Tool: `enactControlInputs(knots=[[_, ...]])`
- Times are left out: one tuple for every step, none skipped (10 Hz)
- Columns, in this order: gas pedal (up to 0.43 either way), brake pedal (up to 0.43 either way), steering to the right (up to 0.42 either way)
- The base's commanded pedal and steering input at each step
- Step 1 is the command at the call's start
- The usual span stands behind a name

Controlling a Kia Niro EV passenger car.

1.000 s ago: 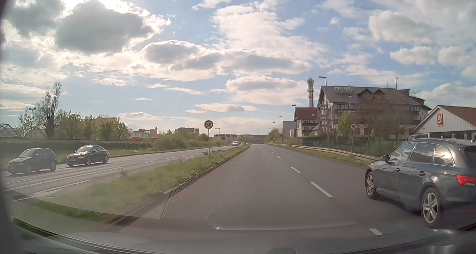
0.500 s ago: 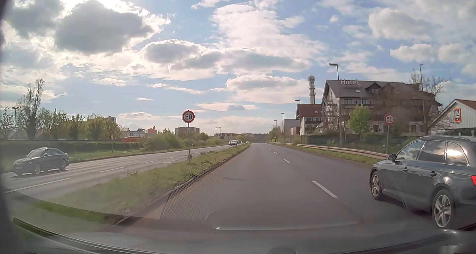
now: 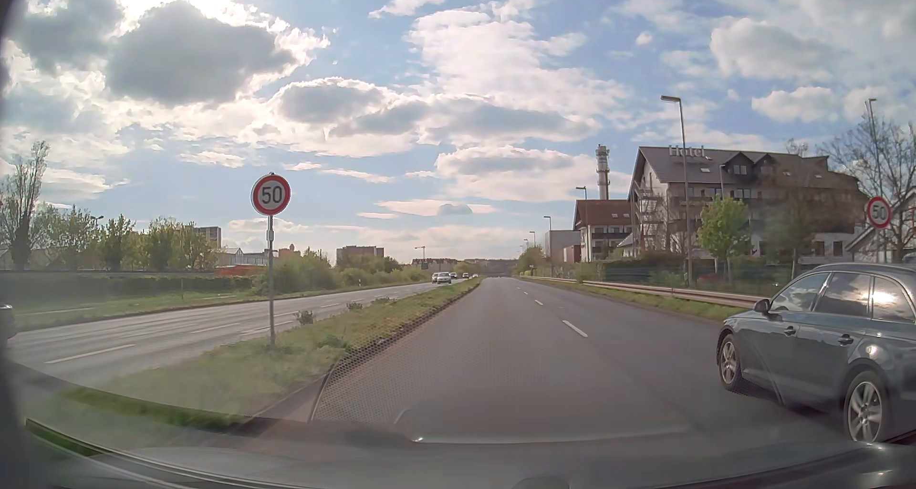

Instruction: Follow the waypoints while adhering to traffic rules and regulations

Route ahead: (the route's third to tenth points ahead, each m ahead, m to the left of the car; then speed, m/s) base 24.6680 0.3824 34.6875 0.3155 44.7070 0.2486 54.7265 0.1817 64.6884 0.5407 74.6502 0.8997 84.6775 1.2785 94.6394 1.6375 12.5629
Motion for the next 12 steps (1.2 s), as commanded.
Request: enactControlInputs(knots=[[0.008, 0.000, -0.003], [0.008, 0.000, -0.003], [0.008, 0.000, -0.002], [0.008, 0.000, -0.003], [0.008, 0.000, -0.002], [0.008, 0.000, -0.002], [0.008, 0.000, -0.002], [0.008, 0.000, -0.002], [0.008, 0.000, -0.002], [0.008, 0.000, -0.002], [0.020, 0.000, -0.002], [0.020, 0.000, -0.002]])
